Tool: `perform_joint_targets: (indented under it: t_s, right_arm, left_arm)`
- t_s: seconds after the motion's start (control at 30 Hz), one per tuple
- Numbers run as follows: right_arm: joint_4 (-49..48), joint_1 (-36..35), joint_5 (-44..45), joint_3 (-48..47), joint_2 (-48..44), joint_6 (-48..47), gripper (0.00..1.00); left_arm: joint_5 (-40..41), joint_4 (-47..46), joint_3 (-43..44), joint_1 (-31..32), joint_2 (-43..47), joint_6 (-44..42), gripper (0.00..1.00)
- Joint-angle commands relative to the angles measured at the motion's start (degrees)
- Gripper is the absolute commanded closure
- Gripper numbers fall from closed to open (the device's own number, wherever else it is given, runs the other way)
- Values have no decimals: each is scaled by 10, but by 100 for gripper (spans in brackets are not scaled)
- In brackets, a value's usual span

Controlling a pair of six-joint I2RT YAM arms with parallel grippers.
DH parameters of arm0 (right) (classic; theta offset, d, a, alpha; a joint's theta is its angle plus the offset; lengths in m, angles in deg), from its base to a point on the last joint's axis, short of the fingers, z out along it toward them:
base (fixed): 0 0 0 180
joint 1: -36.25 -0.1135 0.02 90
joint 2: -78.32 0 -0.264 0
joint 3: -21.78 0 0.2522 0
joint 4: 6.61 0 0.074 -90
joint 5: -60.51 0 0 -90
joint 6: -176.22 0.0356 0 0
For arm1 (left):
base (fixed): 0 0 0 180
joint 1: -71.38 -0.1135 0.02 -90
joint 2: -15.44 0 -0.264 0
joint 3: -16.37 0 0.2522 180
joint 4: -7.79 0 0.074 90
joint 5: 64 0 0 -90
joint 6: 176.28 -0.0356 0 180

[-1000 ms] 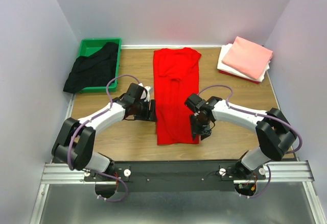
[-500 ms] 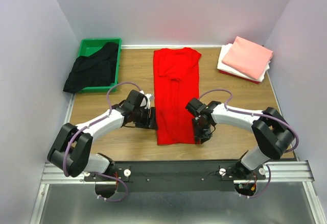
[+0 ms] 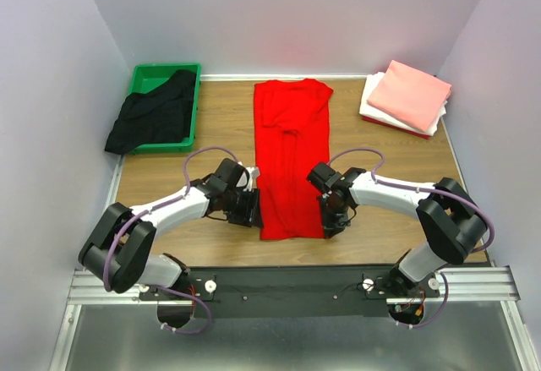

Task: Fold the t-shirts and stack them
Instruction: Fold the tshirt

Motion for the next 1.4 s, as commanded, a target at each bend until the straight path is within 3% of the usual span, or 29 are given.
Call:
perform_joint_targets:
  t_s: [0.0,0.2,0.37,0.63,0.7,0.8,1.1,1.37]
  right_arm:
    - [-13,2,2,13,10,2,77]
    - [-13,2,-1,14,7,3,78]
    - [-15,2,0,14,6,4,78]
    - [-15,2,2,12,6,4,78]
    - [-15,2,1,11,6,4,85]
    - [-15,2,-5,7,3,5,99]
    - [21,2,-34,-3,-51,25,100]
    - [58,2,19,-83,-78,48,100]
  left_arm:
    - [-32,-16,-7,17,-12,23,46]
    - [-39,-32,-4,43,-48,26,47]
    - [-35,-34,-5,54,-60,31,57]
    - [-13,-10,1,62,-57,43,82]
    - [-7,-3,4,64,-52,49,93]
    - [1,13,10,66,-37,58,97]
    - [30,70,29,69,41,97,100]
    - [66,100,86,66,44,95,100]
